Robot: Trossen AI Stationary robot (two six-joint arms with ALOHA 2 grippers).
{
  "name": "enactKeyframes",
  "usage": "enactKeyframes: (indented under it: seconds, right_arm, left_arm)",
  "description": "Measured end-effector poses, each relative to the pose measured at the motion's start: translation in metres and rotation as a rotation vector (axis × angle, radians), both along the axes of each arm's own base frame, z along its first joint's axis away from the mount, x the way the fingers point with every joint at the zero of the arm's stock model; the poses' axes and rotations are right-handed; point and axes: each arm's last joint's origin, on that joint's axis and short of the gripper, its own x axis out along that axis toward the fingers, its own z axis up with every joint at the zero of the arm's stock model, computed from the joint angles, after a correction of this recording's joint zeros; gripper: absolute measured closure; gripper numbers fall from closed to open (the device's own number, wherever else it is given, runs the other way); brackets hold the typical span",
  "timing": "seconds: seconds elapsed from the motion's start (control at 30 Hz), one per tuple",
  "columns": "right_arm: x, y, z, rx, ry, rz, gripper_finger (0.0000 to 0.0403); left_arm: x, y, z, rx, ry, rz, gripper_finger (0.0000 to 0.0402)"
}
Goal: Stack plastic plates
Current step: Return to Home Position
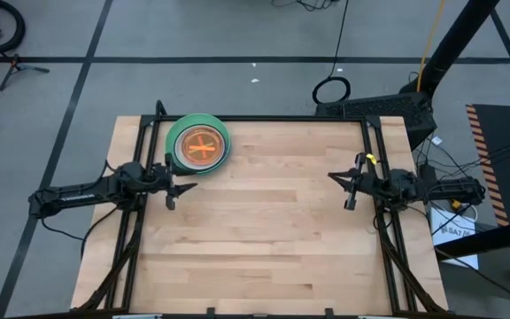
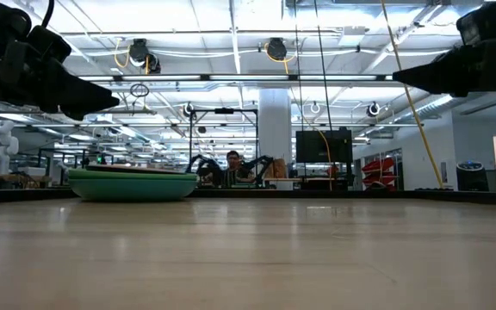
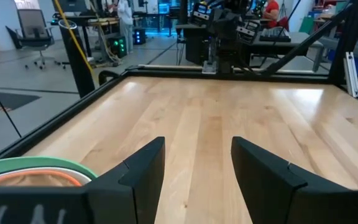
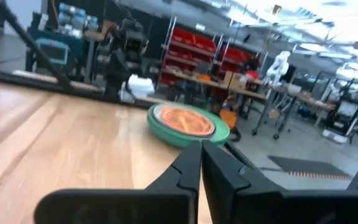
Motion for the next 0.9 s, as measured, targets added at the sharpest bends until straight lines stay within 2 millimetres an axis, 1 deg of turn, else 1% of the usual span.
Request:
enactKeyframes:
  seconds: [0.17,0.9]
  right_arm:
    - [0.0002,0.0001,-0.0022,-0.008,0.025,0.002,0.039]
    - [0.0003,0.0001,-0.0033,-0.008,0.036,0.003,0.039]
  left_arm:
    - [0.0,0.0,0.0,0.0,0.0,0.0,0.0211]
    - [0.0,0.0,0.0001,-0.002,0.0,0.0,0.0211]
